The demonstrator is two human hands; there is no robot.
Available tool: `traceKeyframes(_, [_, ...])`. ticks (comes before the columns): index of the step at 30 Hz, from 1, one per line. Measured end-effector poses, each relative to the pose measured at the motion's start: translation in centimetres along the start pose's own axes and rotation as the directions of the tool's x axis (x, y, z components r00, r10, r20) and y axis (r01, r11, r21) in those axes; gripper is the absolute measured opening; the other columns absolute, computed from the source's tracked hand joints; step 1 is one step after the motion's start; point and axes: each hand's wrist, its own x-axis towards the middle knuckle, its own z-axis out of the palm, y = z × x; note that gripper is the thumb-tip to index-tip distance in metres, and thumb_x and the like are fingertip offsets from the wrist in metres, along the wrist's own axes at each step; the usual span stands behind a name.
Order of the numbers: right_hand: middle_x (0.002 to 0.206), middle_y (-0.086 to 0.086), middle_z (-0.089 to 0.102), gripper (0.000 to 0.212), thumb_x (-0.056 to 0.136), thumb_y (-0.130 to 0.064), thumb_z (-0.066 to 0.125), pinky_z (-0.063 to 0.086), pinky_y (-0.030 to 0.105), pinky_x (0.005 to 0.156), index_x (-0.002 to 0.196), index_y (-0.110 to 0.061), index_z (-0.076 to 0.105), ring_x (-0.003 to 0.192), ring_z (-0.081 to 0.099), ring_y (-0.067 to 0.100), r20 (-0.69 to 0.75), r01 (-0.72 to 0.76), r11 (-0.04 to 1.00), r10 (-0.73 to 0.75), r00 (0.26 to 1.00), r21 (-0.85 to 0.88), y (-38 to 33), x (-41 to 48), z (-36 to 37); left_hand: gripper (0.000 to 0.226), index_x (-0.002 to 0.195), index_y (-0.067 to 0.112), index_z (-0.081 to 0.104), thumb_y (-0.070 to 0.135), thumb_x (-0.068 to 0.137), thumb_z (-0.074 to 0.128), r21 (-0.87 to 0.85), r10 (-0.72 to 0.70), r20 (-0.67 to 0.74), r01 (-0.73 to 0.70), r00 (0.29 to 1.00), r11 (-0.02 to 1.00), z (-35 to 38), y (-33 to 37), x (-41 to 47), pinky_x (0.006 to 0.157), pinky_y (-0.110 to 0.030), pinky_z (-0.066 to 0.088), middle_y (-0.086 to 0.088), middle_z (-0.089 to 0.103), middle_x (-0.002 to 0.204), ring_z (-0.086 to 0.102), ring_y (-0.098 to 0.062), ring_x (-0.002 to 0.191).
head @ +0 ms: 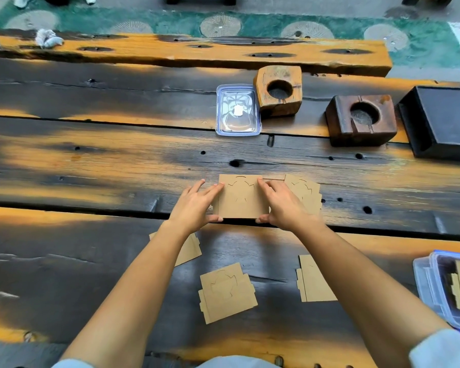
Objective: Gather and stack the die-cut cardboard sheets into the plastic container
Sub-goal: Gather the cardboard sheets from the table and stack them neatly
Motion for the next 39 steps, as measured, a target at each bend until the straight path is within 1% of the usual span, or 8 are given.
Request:
traceKeyframes(8, [0.149,0.011,0.036,0.117,0.074,-0.05,0.084,0.036,0.04,0.113,0.159,-0.015,0.011,0.136,0.033,0.03,0.007,0.004,1.0,-0.004,1.0,-0.013,-1.3,-1.3,1.7,0.098,0.159,0.025,0.021,0.059,0.082,0.071,-0.017,0.003,0.002,-0.003,1.0,1.0,1.2,-0.7,-2.5,0.117,-0.045,0.027,0.002,0.038,0.16,0.02,-0.027,0.152])
traceKeyframes(13, [0.15,0.013,0.035,0.116,0.076,-0.048,0.083,0.033,0.039,0.115,0.16,-0.013,0.01,0.137,0.032,0.031,0.008,0.011,1.0,-0.011,1.0,-0.008,-2.3,-2.2,2.4,0.098,0.159,0.024,0.021,0.058,0.082,0.071,-0.017,0.021,0.0,-0.021,1.0,1.0,1.5,-1.3,-3.6,0.117,-0.043,0.025,0.003,0.037,0.161,0.019,-0.027,0.152])
traceKeyframes(20, [0.148,0.01,0.037,0.118,0.074,-0.053,0.083,0.04,0.039,0.109,0.16,-0.016,0.011,0.137,0.034,0.028,0.013,-0.009,1.0,0.009,1.0,-0.027,-3.5,-3.3,3.3,0.098,0.159,0.025,0.019,0.06,0.083,0.069,-0.035,0.035,0.018,-0.035,0.999,0.999,2.3,-2.0,-5.2,0.117,-0.045,0.026,0.006,0.033,0.162,0.016,-0.027,0.153])
traceKeyframes(25, [0.145,0.01,0.039,0.121,0.071,-0.055,0.084,0.036,0.037,0.109,0.159,-0.015,0.012,0.134,0.037,0.029,0.004,-0.004,1.0,0.004,1.0,-0.026,-3.6,-4.1,4.0,0.098,0.159,0.026,0.02,0.062,0.082,0.069,-0.047,0.031,0.022,-0.03,0.999,0.998,3.3,-1.9,-6.1,0.117,-0.045,0.026,0.007,0.037,0.16,0.016,-0.026,0.153])
traceKeyframes(32, [0.143,0.011,0.041,0.122,0.069,-0.057,0.084,0.036,0.037,0.109,0.159,-0.015,0.014,0.131,0.039,0.031,0.023,0.037,0.999,-0.036,0.999,-0.037,-2.9,-5.8,4.9,0.098,0.158,0.025,0.021,0.06,0.081,0.071,-0.065,-0.003,0.004,0.003,1.0,0.998,4.5,-0.1,-8.5,0.118,-0.044,0.025,0.005,0.037,0.16,0.018,-0.027,0.152])
traceKeyframes(35, [0.145,0.011,0.039,0.121,0.07,-0.058,0.083,0.035,0.037,0.111,0.159,-0.016,0.013,0.132,0.037,0.03,0.047,0.074,0.996,-0.072,0.996,-0.055,-2.7,-6.4,4.9,0.096,0.158,0.026,0.022,0.059,0.082,0.071,-0.095,-0.054,-0.006,0.054,0.998,0.994,4.9,0.9,-9.9,0.12,-0.044,0.023,0.002,0.037,0.16,0.016,-0.025,0.153])
traceKeyframes(39, [0.147,0.01,0.037,0.12,0.07,-0.058,0.083,0.038,0.039,0.109,0.158,-0.017,0.012,0.132,0.04,0.031,0.065,0.12,0.991,-0.116,0.991,-0.064,-2.5,-7.2,5.3,0.095,0.157,0.026,0.024,0.057,0.082,0.072,-0.113,-0.109,-0.016,0.107,0.994,0.988,5.5,2.2,-11.8,0.121,-0.042,0.023,-0.002,0.036,0.16,0.018,-0.024,0.152])
